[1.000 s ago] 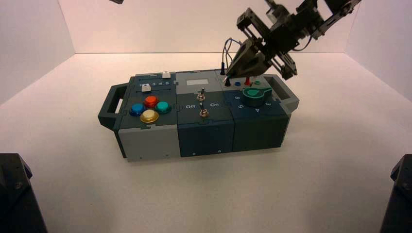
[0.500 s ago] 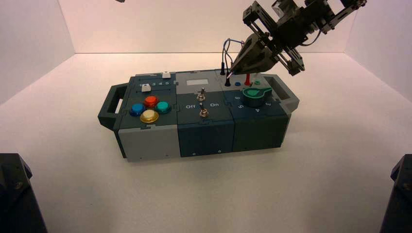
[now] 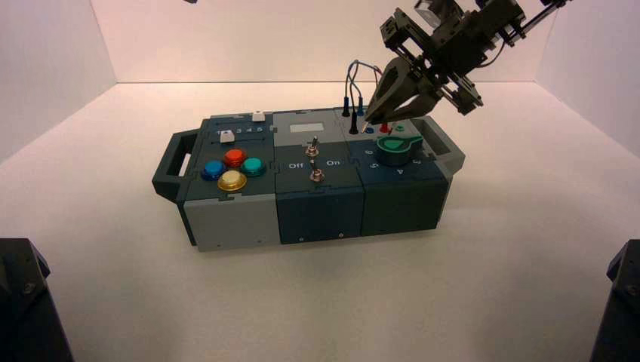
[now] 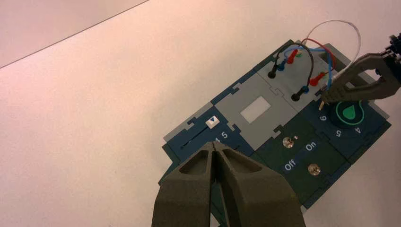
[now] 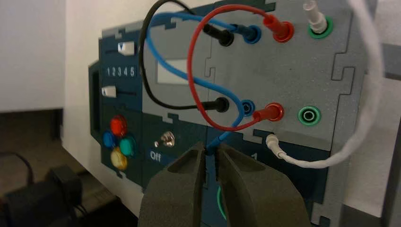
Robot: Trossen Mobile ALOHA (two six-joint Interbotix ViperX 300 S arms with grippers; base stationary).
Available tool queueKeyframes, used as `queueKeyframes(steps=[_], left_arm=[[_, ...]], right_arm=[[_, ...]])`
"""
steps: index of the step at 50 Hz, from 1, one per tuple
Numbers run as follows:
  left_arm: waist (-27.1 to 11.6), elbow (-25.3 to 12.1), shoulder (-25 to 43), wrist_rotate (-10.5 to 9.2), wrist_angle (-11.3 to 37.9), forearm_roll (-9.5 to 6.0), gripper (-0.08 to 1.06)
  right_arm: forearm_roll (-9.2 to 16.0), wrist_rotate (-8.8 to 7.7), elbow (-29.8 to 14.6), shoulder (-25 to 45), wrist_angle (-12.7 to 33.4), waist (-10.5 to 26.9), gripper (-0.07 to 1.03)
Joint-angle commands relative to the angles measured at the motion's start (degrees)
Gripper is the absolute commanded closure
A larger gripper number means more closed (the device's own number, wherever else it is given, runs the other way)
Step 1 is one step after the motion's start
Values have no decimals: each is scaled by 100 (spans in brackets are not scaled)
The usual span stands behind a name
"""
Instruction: Insert the blue wire.
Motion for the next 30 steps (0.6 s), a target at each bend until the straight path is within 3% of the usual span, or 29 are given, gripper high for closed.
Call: queueKeyframes(steps=[1, 19, 23, 30], left_arm=[[-26, -62, 18, 35, -114, 9, 101], [-26, -35, 132, 35, -176, 53, 101], [-26, -26, 141, 35, -193, 62, 101], [-26, -9, 141, 35, -220, 70, 101]], right_arm=[[-334, 53, -246, -220, 97, -18, 98], [-1477, 729, -721, -334, 387, -18, 98], [-1863, 1002, -809, -369, 439, -18, 98], [-2417, 1327, -958, -396, 545, -18, 98]])
